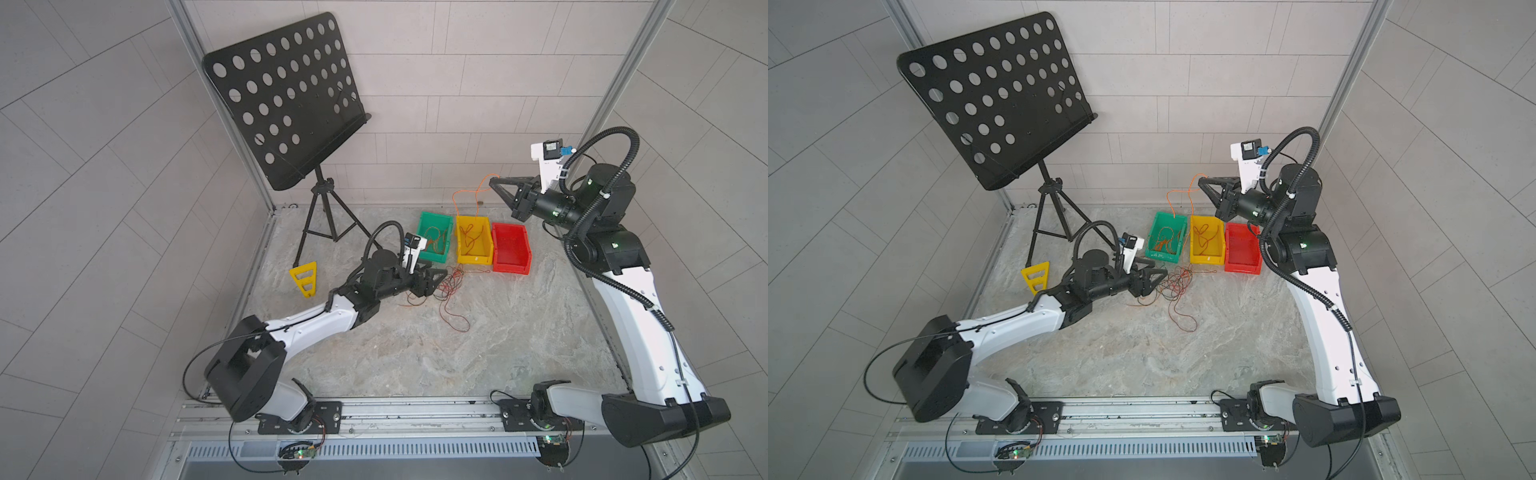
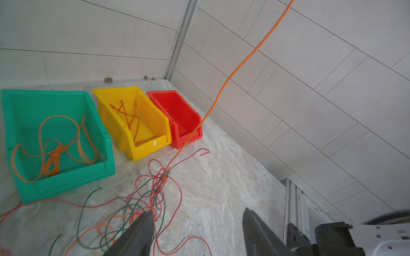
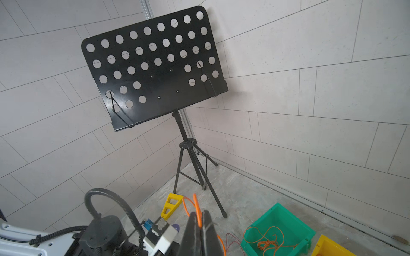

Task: Untangle and sort cables by color
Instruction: Untie the cable.

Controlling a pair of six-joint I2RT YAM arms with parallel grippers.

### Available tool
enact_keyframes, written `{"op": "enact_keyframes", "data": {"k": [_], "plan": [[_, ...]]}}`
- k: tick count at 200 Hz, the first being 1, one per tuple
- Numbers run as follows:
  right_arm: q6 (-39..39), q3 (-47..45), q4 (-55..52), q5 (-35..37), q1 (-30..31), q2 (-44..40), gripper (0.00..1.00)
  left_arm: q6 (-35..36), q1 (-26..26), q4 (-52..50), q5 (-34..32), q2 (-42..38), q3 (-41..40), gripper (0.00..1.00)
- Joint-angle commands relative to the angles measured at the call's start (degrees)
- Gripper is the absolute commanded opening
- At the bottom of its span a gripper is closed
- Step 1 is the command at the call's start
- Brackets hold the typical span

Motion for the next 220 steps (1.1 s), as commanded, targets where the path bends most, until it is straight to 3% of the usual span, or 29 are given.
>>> {"op": "enact_keyframes", "data": {"k": [1,38,61,82,103,124,139,160,204,220], "plan": [[1.8,1.1,2.8,-0.5,0.2,-1.0,0.0,0.4,-0.8,2.2,0.7,6.3,4.3,0.73],[3.4,0.4,4.4,-1.0,0.3,-1.7,0.0,-0.7,-1.6,4.3,0.3,16.1,12.3,0.75],[5.2,-0.5,6.5,-1.5,0.4,-2.2,0.0,-1.2,-1.7,5.9,-1.6,20.9,15.7,0.7],[5.7,-0.9,6.8,-2.0,0.3,-2.6,0.0,-1.7,-1.6,6.4,-2.2,24.0,18.0,0.57],[4.9,-1.2,5.4,-2.1,0.2,-3.1,0.0,-1.4,-1.6,7.8,-1.7,24.4,17.9,0.35],[2.8,-1.1,1.6,-0.2,0.1,-3.3,0.0,-0.7,-1.6,8.9,-1.2,21.7,14.4,0.15],[1.4,-1.2,-1.4,1.1,0.1,-2.6,0.0,-0.4,-1.6,9.3,-1.0,18.2,10.6,0.07],[0.3,-2.6,-4.6,1.2,0.7,-0.3,0.0,-0.6,-1.6,8.9,-0.4,12.1,5.6,0.03],[-7.8,-6.5,-15.9,8.4,5.4,7.1,0.0,-2.7,-1.5,3.7,-1.8,0.0,-2.3,0.0],[-10.0,-6.8,-19.6,12.1,5.7,8.6,0.18,-3.1,-1.4,-0.8,-3.2,-3.8,-3.0,0.0]]}}
